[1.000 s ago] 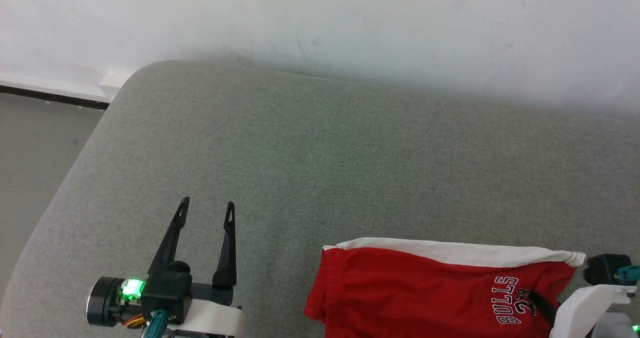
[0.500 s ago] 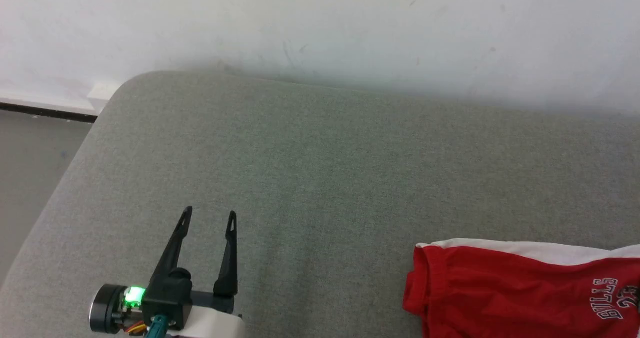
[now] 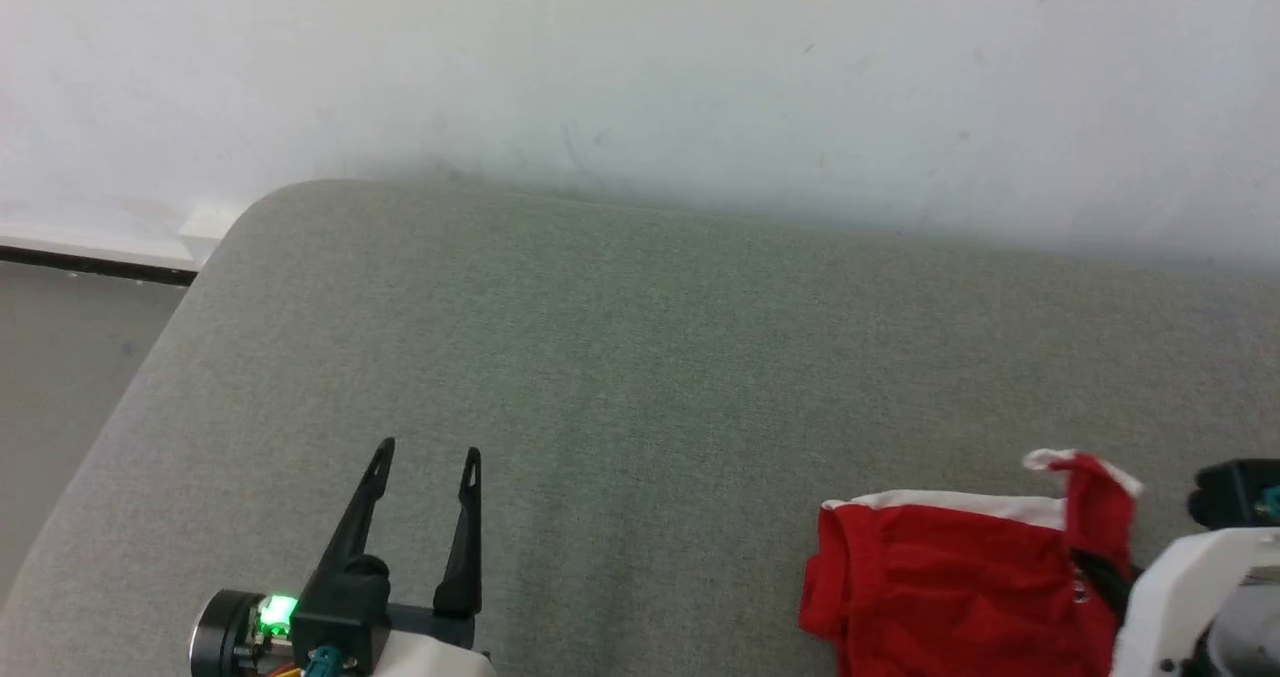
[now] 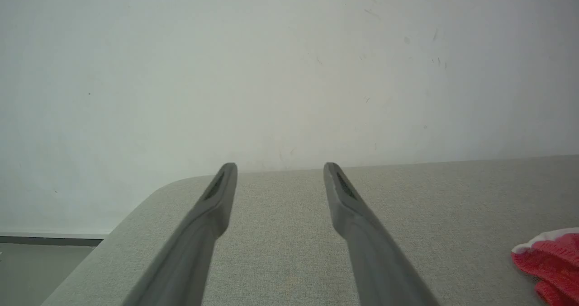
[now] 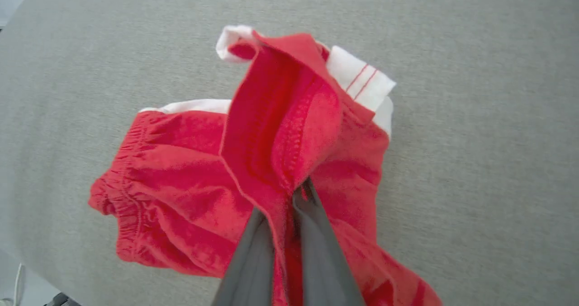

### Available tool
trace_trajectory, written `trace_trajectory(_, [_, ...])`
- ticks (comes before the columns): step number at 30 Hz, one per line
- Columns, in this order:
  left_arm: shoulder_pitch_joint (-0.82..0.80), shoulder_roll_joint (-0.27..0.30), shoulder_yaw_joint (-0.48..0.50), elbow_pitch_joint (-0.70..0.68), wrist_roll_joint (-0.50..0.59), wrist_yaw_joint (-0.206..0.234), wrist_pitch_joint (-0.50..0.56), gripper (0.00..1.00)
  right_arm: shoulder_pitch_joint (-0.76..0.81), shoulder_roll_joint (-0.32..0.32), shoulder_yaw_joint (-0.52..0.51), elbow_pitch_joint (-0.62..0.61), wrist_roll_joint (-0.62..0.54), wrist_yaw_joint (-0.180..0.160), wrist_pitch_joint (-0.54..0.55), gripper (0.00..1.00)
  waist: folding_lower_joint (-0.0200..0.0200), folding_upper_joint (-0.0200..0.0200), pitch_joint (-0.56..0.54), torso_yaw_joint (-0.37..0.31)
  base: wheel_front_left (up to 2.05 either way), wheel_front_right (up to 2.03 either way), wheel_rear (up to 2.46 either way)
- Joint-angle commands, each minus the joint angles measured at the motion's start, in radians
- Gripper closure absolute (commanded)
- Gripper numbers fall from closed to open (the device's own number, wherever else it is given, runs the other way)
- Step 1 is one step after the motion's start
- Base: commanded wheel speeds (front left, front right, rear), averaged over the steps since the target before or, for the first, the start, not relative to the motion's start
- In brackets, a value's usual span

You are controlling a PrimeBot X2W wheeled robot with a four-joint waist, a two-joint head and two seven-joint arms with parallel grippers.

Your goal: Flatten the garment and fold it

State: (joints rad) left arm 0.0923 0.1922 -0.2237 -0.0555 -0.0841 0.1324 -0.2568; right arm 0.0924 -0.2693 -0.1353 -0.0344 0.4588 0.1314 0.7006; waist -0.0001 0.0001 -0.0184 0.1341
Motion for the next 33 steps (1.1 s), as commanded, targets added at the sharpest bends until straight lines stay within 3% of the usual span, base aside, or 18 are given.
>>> trace_trajectory(1, [0.010,-0.003,0.006,0.000,0.015,-0.005,-0.005,0.00,0.002,0.019,0.015,-0.025,0.016,-0.001,0.013,1.00,0.0001,-0.0001,-0.005,0.008,0.00,0.00,0.00])
trace_trajectory(10, [0.018,-0.017,0.018,0.003,0.025,-0.026,-0.005,0.00,-0.047,0.153,0.107,-0.069,0.056,-0.001,0.060,1.00,0.0001,-0.0001,-0.007,0.052,0.00,0.00,0.00])
trace_trajectory(19, [-0.004,-0.033,0.023,0.008,0.034,-0.042,-0.005,0.00,-0.108,0.184,0.180,0.070,-0.008,-0.001,0.002,1.00,0.0001,-0.0001,0.020,0.091,0.00,0.00,0.00])
trace_trajectory(20, [-0.007,-0.035,0.023,0.009,0.035,-0.044,-0.005,0.00,-0.114,0.179,0.195,0.086,-0.024,-0.001,-0.011,0.86,0.0001,-0.0001,0.023,0.094,0.00,0.00,0.00])
trace_trajectory(21, [-0.009,-0.037,0.024,0.011,0.035,-0.045,-0.005,0.00,-0.119,0.178,0.208,0.102,-0.032,-0.001,-0.025,0.00,0.0001,-0.0001,0.025,0.095,0.00,0.00,0.00])
trace_trajectory(28, [-0.014,-0.043,0.043,0.018,0.036,-0.048,-0.005,0.00,-0.143,0.174,0.341,0.133,0.021,-0.001,-0.067,0.00,0.0001,-0.0001,0.026,0.080,0.00,0.00,0.00])
trace_trajectory(33, [-0.021,-0.035,0.062,0.023,0.034,-0.058,-0.005,0.00,-0.204,0.122,0.379,0.116,0.034,-0.001,-0.131,0.00,0.0001,-0.0001,0.015,0.050,0.00,0.00,0.00])
